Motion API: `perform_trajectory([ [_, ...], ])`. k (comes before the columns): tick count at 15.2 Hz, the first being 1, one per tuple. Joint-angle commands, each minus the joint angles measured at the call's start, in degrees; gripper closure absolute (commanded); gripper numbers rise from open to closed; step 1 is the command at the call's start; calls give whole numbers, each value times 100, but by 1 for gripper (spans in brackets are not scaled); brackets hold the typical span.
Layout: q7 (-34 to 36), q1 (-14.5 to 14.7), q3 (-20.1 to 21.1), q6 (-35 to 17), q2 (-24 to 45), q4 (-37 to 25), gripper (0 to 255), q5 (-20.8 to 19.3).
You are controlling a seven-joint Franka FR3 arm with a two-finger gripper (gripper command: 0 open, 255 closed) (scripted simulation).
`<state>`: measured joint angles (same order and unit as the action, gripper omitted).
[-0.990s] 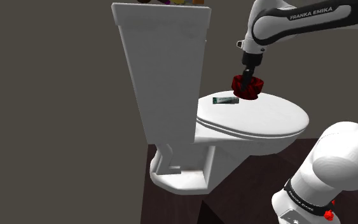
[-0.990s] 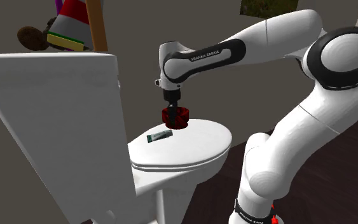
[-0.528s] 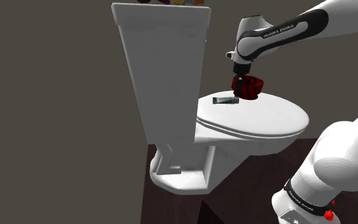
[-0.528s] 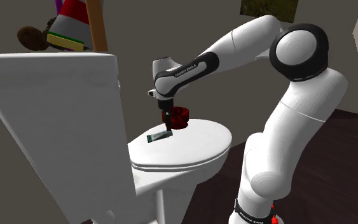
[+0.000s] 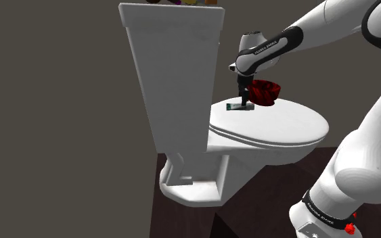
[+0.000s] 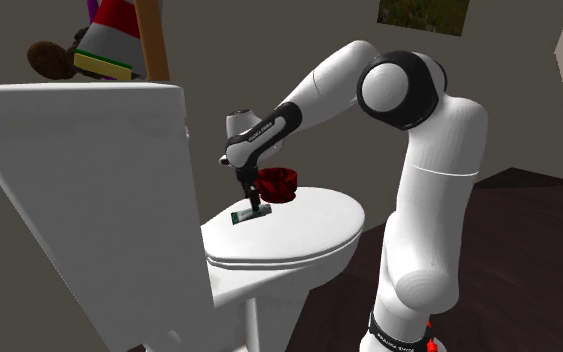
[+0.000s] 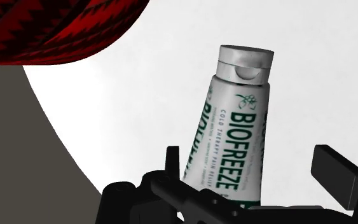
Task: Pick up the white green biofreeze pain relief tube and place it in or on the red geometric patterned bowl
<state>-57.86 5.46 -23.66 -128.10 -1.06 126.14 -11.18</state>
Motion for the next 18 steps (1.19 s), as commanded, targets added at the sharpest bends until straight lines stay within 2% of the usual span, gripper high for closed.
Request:
perform_trajectory([
  [1, -107, -16, -21, -182, 156, 15, 0, 41],
  [6, -181, -61, -53, -608, 443, 162, 0, 137],
  [14, -181, -62, -52, -608, 443, 162, 0, 137],
  [15, -181, -61, -52, -608, 443, 162, 255, 137],
  [18, -181, -62, -52, -607, 443, 161, 255, 137],
])
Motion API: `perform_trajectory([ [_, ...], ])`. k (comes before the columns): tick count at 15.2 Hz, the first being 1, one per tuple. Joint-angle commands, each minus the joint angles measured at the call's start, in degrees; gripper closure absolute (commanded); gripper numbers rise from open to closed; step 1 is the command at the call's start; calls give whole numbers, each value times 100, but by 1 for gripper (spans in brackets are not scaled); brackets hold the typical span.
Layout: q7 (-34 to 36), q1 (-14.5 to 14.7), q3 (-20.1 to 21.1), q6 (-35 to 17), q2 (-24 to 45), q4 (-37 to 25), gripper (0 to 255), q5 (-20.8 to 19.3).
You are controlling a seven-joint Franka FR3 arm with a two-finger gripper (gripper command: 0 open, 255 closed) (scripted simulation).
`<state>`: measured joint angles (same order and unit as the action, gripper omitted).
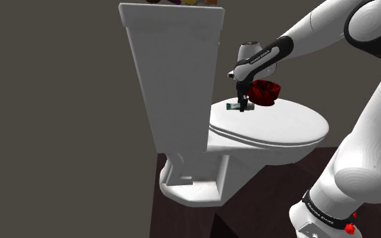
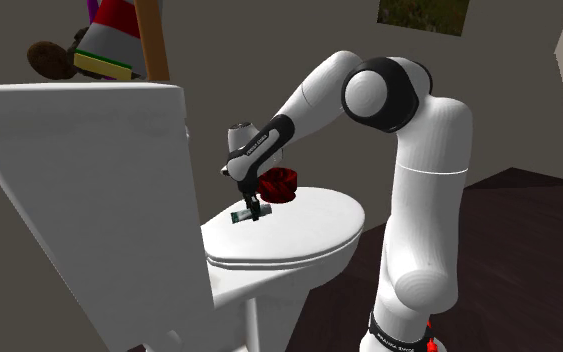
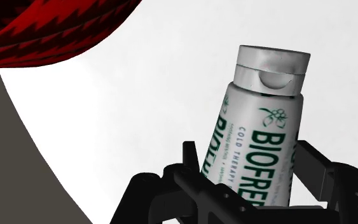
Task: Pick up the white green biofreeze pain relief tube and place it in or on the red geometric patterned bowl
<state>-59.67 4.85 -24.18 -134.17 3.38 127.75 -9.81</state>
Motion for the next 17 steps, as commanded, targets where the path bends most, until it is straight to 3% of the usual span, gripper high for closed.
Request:
perform_trajectory([
  [1, 0, 0, 0, 0, 0, -1, 255, 0],
  [6, 0, 0, 0, -1, -1, 1, 255, 0],
  [17, 11, 37, 24, 842, -470, -398, 255, -127],
])
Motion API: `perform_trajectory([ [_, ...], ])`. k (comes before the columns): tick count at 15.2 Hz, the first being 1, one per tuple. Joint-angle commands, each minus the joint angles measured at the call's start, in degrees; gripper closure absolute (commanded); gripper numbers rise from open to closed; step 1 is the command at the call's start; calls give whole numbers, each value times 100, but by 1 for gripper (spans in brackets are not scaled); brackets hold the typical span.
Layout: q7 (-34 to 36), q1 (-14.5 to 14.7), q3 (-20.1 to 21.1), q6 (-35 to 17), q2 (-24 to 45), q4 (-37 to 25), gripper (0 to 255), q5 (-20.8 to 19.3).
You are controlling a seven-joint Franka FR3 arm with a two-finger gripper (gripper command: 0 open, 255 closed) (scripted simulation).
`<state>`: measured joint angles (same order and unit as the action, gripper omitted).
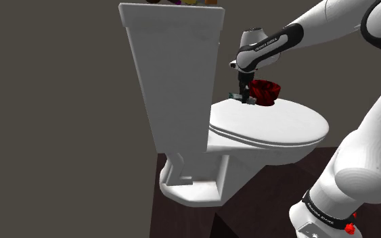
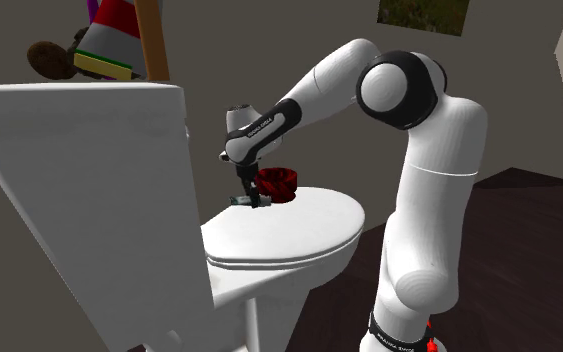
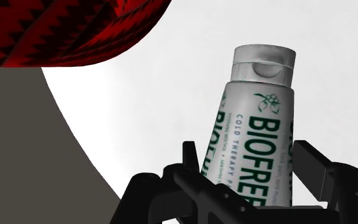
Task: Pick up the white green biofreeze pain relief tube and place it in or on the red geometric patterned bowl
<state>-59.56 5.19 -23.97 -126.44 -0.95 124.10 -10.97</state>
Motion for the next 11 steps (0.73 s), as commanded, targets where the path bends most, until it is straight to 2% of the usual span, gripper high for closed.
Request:
perform_trajectory([
  [1, -1, 5, 7, 146, -73, -76, 255, -18],
  [11, -40, 31, 49, 909, -352, -576, 255, -60],
])
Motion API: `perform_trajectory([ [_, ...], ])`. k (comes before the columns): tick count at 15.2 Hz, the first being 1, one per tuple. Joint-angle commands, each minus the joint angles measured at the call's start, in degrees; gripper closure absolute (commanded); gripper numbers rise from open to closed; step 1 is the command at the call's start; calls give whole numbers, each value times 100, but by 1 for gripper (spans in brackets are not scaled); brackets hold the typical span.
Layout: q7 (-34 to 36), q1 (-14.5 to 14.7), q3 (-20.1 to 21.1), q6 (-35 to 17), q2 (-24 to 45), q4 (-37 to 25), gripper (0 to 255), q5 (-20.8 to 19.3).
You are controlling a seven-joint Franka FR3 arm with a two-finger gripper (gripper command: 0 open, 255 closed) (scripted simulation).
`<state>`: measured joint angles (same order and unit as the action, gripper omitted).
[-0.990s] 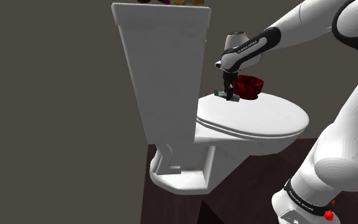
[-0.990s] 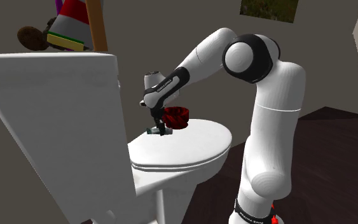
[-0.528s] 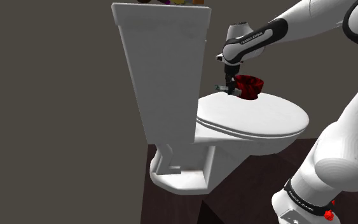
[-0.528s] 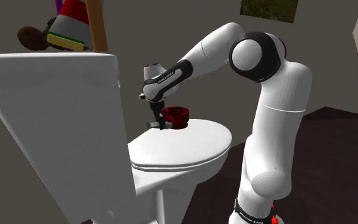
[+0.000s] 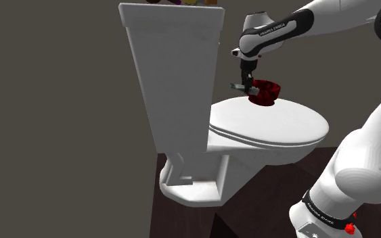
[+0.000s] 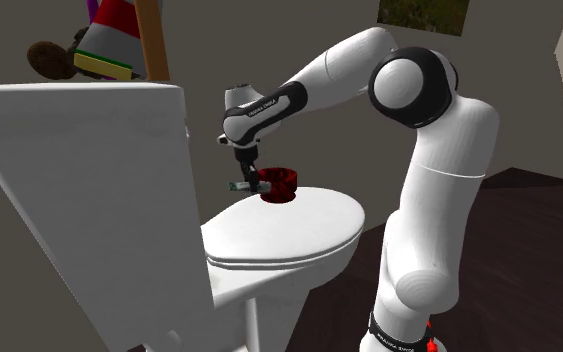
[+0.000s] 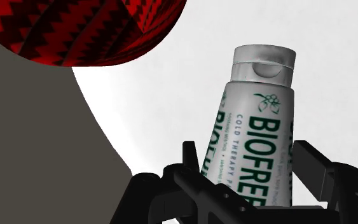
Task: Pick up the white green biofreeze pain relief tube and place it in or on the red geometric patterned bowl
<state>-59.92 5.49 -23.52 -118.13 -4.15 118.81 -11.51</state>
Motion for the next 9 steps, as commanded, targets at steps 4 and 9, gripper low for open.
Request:
perform_trajectory([
  [4, -29, 12, 22, 381, -107, -280, 255, -10],
  [9, -69, 24, 42, 760, -171, -600, 255, -5],
])
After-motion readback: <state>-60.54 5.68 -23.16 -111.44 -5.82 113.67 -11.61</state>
